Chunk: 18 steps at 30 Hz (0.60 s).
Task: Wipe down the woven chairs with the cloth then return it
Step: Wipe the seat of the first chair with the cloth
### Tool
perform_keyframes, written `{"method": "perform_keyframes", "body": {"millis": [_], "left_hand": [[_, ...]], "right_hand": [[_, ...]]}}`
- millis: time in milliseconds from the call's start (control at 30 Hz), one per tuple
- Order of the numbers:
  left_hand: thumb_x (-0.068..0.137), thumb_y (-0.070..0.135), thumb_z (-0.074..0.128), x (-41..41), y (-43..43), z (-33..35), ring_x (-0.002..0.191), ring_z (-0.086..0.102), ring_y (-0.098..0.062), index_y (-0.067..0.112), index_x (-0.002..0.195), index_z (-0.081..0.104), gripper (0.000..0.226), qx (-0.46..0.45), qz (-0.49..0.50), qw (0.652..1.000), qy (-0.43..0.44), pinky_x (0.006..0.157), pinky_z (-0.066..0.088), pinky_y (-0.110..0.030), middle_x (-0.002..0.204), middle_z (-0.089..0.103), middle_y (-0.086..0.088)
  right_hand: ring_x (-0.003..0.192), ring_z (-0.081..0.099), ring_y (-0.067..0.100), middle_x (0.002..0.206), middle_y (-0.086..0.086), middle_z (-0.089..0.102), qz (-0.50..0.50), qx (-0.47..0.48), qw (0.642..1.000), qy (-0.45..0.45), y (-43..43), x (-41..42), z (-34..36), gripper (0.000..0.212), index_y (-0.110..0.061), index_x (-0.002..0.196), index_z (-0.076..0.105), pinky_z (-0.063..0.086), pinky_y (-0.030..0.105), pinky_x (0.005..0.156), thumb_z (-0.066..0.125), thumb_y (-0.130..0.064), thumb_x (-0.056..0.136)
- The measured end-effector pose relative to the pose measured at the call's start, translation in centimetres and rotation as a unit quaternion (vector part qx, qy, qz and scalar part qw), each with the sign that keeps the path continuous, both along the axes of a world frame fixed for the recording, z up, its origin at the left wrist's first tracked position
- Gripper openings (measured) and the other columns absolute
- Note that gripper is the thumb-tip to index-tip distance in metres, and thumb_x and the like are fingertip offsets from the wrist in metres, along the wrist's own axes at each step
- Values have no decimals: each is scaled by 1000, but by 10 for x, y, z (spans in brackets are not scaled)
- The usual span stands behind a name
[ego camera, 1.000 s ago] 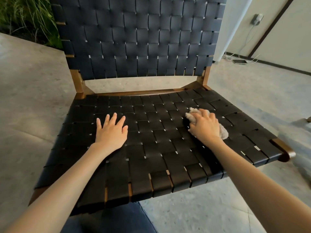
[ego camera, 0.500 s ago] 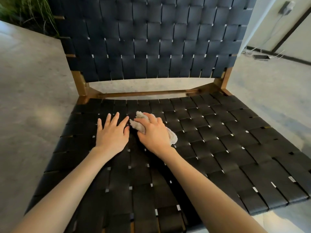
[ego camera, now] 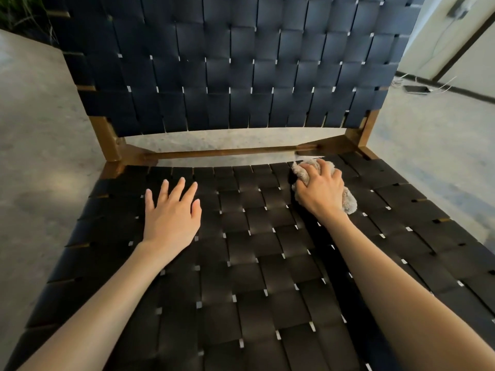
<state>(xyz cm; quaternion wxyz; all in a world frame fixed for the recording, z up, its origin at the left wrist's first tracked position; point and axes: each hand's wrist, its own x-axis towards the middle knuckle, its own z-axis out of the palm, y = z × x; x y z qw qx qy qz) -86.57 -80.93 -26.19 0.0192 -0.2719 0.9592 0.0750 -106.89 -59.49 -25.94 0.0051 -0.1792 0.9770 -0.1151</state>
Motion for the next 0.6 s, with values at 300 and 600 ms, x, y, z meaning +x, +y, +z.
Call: {"method": "perform_keyframes", "body": {"millis": [300, 600], "left_hand": [[100, 49, 21, 5, -23, 5, 146, 8, -20, 38, 149, 17, 50, 18, -55, 998, -33, 117, 6, -42, 159, 12, 8], [99, 49, 17, 44, -45, 18, 147, 3, -16, 39, 149, 14, 51, 4, -51, 998, -34, 118, 3, -41, 160, 7, 5]], "right_hand": [[131, 30, 30, 147, 8, 35, 201, -95, 971, -88, -128, 57, -9, 45, -17, 140, 43, 28, 40, 107, 45, -30, 97], [131, 33, 34, 153, 5, 28, 117, 7, 993, 10, -95, 35, -16, 47, -25, 138, 45, 25, 41, 109, 44, -43, 95]]}}
